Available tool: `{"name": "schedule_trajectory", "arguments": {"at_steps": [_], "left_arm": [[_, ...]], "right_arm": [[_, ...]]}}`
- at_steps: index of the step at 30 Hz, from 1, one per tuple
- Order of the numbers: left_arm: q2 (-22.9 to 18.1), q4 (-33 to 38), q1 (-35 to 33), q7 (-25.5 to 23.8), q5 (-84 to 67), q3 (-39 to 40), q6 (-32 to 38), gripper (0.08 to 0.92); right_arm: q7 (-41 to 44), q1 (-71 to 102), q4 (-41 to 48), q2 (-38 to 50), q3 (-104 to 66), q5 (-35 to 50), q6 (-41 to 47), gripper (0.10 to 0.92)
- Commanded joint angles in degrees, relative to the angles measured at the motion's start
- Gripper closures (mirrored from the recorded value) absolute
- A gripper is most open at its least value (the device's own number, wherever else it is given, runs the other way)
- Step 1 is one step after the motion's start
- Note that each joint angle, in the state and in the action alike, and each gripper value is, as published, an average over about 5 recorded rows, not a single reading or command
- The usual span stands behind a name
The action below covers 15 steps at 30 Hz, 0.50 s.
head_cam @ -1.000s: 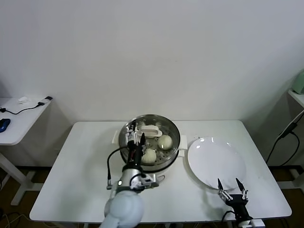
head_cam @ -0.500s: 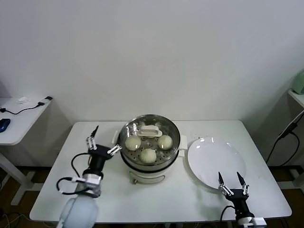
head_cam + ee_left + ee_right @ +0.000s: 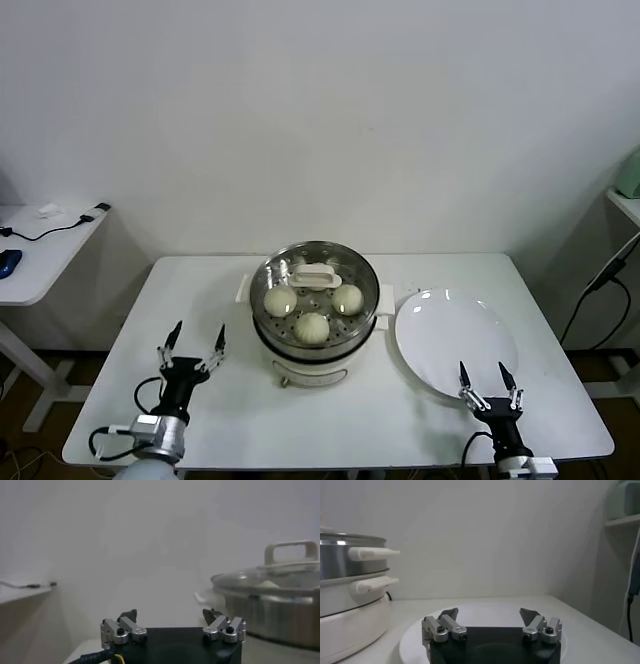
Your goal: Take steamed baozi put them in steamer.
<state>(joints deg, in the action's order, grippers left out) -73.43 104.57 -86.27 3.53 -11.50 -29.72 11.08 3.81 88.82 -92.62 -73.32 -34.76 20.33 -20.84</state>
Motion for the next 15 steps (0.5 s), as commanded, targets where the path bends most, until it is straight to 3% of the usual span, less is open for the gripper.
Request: {"name": "schedule_trajectory", "arguments": {"at_steps": [1, 15], "left_arm": [[-0.29, -5.57, -2.61, -0.75, -6.2, -0.93, 7.58, 0.177], [-0.9, -4.91, -2.99, -0.56, -5.57, -0.3, 7.82, 0.177]], "right_arm": [[-0.23, -0.1, 0.15, -0.21, 0.06, -0.27, 0.0, 0.203], [-0.42, -0.22, 0.39, -0.18, 0.17, -0.17, -0.07, 0.203]]}}
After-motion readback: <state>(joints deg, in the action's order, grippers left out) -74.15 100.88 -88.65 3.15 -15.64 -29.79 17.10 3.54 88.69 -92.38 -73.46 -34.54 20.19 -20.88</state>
